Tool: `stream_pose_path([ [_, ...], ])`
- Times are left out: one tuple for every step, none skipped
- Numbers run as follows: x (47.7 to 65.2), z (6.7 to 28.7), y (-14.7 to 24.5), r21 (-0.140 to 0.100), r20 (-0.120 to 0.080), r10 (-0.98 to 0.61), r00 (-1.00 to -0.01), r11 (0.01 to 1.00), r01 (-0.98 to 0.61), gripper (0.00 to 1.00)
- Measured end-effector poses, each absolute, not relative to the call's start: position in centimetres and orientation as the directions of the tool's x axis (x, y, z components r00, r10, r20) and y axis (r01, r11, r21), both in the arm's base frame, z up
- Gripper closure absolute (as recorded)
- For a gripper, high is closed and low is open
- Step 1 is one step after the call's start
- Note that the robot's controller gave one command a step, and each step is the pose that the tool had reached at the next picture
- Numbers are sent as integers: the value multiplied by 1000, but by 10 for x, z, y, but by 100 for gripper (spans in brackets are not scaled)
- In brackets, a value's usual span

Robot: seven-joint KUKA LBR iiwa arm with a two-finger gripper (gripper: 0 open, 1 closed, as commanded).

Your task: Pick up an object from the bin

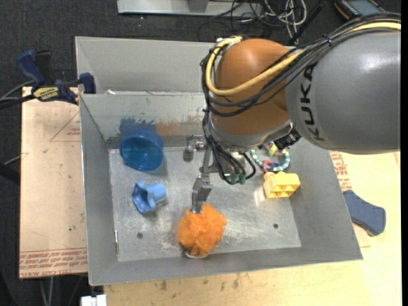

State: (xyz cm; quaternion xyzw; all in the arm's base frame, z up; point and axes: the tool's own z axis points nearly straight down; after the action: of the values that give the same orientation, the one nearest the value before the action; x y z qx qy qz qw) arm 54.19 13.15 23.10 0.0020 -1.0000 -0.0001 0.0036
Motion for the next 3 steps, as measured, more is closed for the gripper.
stream_pose_path([
  [544,235,131,1,-1,-1,-1000,1000,-1,0],
  [547,199,144,1,-7,-67,-998,998,-67,0],
  [559,132,166,1,-6,-192,-981,981,-192,0],
])
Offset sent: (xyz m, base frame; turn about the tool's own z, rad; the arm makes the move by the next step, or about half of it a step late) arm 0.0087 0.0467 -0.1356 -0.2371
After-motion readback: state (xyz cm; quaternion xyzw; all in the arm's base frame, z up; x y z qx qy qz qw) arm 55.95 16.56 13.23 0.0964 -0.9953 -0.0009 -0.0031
